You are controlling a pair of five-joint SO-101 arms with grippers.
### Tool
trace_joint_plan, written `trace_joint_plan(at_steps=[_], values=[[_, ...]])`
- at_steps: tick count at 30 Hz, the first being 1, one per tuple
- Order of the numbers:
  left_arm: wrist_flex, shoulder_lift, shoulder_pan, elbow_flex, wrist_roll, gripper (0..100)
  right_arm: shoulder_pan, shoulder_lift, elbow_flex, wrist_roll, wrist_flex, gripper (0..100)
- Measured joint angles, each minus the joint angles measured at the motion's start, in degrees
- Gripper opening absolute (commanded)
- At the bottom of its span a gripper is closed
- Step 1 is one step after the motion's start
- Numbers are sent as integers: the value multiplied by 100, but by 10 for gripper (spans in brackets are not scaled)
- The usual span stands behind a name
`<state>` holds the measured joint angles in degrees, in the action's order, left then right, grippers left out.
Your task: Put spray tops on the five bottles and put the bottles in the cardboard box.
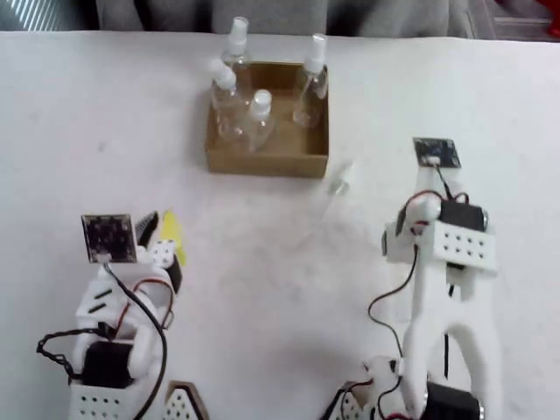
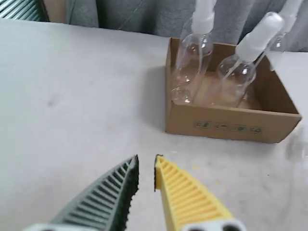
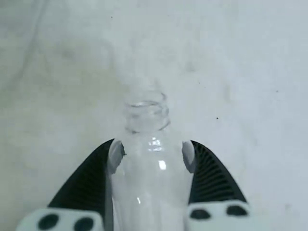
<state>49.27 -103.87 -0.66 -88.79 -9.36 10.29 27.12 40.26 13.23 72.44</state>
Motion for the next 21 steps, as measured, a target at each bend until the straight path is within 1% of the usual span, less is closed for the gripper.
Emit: trace_joint_plan(at_steps=[3, 10, 14, 19, 21], values=[[53, 0, 299, 264, 0, 84, 343, 237, 413, 123, -97, 17], [633, 53, 1178, 1240, 0, 84, 1169, 756, 888, 343, -132, 17], [721, 1125, 1618, 2163, 0, 85, 1468, 1046, 1196, 352, -281, 17], [897, 3051, 2286, 3587, 0, 86, 1908, 1240, 1635, 360, -712, 17], [897, 3859, 2541, 4132, 0, 87, 1969, 1257, 1793, 492, -844, 17]])
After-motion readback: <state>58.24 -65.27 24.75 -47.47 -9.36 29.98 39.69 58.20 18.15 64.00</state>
